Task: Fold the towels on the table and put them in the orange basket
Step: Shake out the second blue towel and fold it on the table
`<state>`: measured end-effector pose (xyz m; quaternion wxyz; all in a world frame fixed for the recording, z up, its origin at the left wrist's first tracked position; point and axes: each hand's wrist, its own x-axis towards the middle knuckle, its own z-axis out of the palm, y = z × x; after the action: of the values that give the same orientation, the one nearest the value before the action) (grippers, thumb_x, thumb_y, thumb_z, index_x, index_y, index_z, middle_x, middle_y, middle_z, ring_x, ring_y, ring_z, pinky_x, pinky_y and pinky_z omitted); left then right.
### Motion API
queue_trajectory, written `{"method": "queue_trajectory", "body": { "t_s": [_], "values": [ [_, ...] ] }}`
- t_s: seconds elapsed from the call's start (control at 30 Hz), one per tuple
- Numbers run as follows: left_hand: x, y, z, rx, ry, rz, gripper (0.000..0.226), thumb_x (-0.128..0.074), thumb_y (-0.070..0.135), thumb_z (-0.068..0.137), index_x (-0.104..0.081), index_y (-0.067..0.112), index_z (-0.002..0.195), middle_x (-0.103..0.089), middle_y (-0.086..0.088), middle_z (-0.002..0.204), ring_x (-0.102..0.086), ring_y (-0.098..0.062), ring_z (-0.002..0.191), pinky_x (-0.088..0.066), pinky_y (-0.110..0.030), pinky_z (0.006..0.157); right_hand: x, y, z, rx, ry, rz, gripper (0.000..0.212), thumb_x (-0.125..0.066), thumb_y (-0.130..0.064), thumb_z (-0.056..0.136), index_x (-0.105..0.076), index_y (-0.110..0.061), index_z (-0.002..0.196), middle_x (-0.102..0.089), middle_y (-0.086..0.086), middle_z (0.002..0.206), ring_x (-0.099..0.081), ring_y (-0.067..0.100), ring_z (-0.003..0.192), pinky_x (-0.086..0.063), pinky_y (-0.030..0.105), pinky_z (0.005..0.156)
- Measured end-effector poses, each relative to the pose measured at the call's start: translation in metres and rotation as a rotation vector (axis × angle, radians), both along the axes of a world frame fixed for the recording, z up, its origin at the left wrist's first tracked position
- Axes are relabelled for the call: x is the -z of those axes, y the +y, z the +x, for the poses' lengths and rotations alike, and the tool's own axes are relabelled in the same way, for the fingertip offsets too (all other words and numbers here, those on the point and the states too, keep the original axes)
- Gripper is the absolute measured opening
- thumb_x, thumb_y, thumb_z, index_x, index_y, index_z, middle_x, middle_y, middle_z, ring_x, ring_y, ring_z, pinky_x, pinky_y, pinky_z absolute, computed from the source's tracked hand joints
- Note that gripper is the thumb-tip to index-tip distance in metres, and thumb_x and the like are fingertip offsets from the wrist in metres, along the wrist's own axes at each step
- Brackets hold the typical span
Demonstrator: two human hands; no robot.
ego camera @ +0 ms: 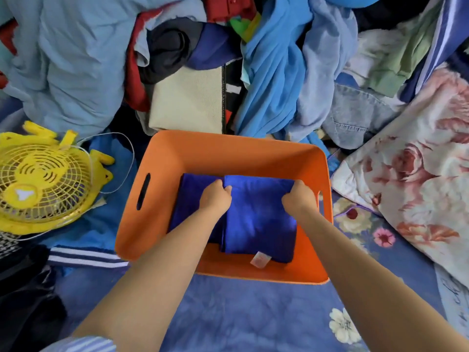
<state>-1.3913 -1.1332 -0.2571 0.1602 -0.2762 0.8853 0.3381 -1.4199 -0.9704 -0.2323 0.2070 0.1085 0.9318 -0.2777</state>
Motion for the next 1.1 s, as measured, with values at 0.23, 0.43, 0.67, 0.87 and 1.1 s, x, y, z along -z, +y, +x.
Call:
{"method": "queue_trajectory", "body": {
  "t_s": [0.23, 0.43, 0.67, 0.87, 1.1],
  "values": [
    [0.083, 0.009, -0.042, 0.086, -0.219, -0.01, 0.035, -0.037, 0.027, 0.098, -0.05, 0.0, 0.116, -0.055, -0.015, 0.123, -0.054, -0.03, 0.11, -0.038, -0.03, 0.074, 0.075, -0.007, -0.032, 0.075, -0.148, 0.09, 0.03, -0.047, 0.001, 0.084, -0.052, 0.004, 0.113, -0.056, 0.024, 0.119, -0.054, 0.037, 0.11, -0.045, 0.037, 0.09],
    [0.106, 0.015, -0.061, 0.053, -0.109, -0.041, 0.033, -0.038, 0.027, 0.098, -0.049, 0.0, 0.115, -0.055, -0.015, 0.122, -0.052, -0.032, 0.112, -0.041, -0.036, 0.081, 0.112, -0.01, -0.043, 0.143, -0.103, 0.178, 0.046, -0.046, -0.013, 0.092, -0.032, -0.001, 0.135, -0.038, 0.02, 0.139, -0.039, 0.033, 0.128, -0.031, 0.037, 0.109],
    [0.114, 0.021, -0.04, 0.048, 0.225, -0.173, 0.027, -0.048, 0.022, 0.094, -0.046, 0.003, 0.112, -0.059, -0.013, 0.105, -0.056, -0.031, 0.101, -0.041, -0.037, 0.069, 0.115, -0.013, -0.024, 0.031, 0.376, 0.245, 0.029, -0.052, 0.007, 0.078, -0.051, 0.001, 0.106, -0.051, 0.024, 0.112, -0.052, 0.039, 0.105, -0.043, 0.043, 0.089],
    [0.128, 0.025, -0.001, 0.648, 0.333, -0.519, 0.06, -0.07, 0.031, 0.077, -0.053, 0.001, 0.125, -0.049, -0.021, 0.135, -0.045, -0.031, 0.128, -0.042, -0.039, 0.101, 0.144, -0.005, 0.012, -0.374, 0.235, 0.341, 0.054, -0.04, -0.017, 0.093, -0.022, -0.006, 0.143, -0.004, 0.02, 0.154, -0.001, 0.033, 0.143, -0.004, 0.044, 0.117],
    [0.158, 0.019, -0.007, 0.737, 0.083, -0.462, 0.066, -0.022, 0.044, 0.097, 0.009, 0.013, 0.146, 0.02, -0.006, 0.154, 0.021, -0.019, 0.142, 0.019, -0.03, 0.107, 0.163, 0.002, 0.002, -0.308, 0.089, 0.252, 0.06, -0.029, -0.03, 0.098, -0.001, -0.005, 0.145, 0.013, 0.014, 0.154, 0.011, 0.027, 0.143, 0.002, 0.034, 0.117]
  ]
}}
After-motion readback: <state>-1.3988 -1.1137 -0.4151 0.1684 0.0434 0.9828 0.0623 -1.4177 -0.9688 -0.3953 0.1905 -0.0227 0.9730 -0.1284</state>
